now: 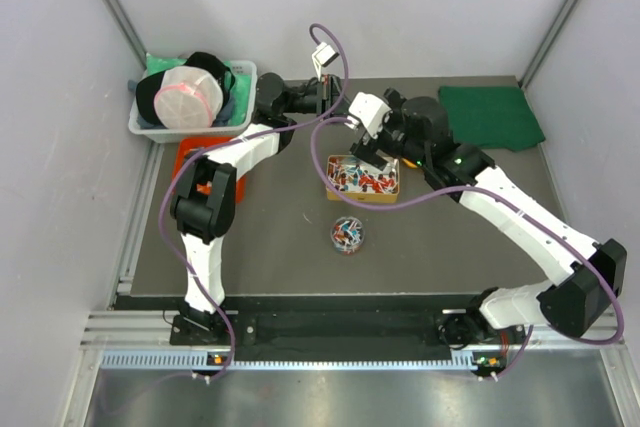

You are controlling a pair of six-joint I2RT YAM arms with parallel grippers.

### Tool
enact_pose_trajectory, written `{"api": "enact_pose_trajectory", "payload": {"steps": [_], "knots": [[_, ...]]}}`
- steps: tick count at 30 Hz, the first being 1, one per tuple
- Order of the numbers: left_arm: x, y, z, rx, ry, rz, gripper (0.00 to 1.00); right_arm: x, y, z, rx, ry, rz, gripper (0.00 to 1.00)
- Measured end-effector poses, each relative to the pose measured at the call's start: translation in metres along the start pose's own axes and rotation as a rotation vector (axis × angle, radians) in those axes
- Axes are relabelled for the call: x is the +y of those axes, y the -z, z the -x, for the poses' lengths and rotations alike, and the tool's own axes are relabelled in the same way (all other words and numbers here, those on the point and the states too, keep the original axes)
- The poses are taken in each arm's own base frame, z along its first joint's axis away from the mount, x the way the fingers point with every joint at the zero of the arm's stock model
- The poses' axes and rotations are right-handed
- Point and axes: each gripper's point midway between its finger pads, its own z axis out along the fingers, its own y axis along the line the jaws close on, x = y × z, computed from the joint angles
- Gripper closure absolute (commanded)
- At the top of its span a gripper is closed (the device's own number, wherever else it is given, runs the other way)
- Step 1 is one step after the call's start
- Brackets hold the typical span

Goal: Pack the candies
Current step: Pick up the bottle lid at the center of the board.

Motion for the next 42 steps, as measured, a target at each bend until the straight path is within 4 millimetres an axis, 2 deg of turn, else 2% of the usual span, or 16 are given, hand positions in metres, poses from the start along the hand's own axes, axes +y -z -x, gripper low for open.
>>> {"api": "enact_pose_trajectory", "payload": {"steps": [2,3,12,14,18,23,37,42], "knots": [[-0.0003,-0.0005,-0.0003,0.001,0.000,-0.001,0.96,-0.0009,-0.0021,-0.0002,0.002,0.001,-0.007,0.05],[-0.0004,-0.0009,-0.0005,0.001,0.000,-0.002,0.96,-0.0012,-0.0031,-0.0006,0.003,0.002,-0.009,0.09],[-0.0010,-0.0016,-0.0006,0.001,-0.005,-0.004,0.96,-0.0012,-0.0047,-0.0016,0.011,0.019,-0.015,0.14],[-0.0013,-0.0016,-0.0005,0.001,-0.008,-0.005,0.96,-0.0015,-0.0047,-0.0018,0.012,0.023,-0.017,0.13],[-0.0021,-0.0017,0.0002,-0.002,-0.015,-0.007,0.96,-0.0025,-0.0046,-0.0013,0.012,0.030,-0.022,0.06],[-0.0033,-0.0019,0.0005,-0.003,-0.015,-0.010,0.96,-0.0037,-0.0045,-0.0012,0.015,0.035,-0.031,0.05],[-0.0054,-0.0018,0.0011,-0.001,-0.015,-0.014,0.97,-0.0046,-0.0035,-0.0036,0.023,0.038,-0.039,0.05],[-0.0063,-0.0022,0.0006,0.002,-0.018,-0.016,0.97,-0.0061,-0.0012,-0.0083,0.027,0.030,-0.037,0.10]]}}
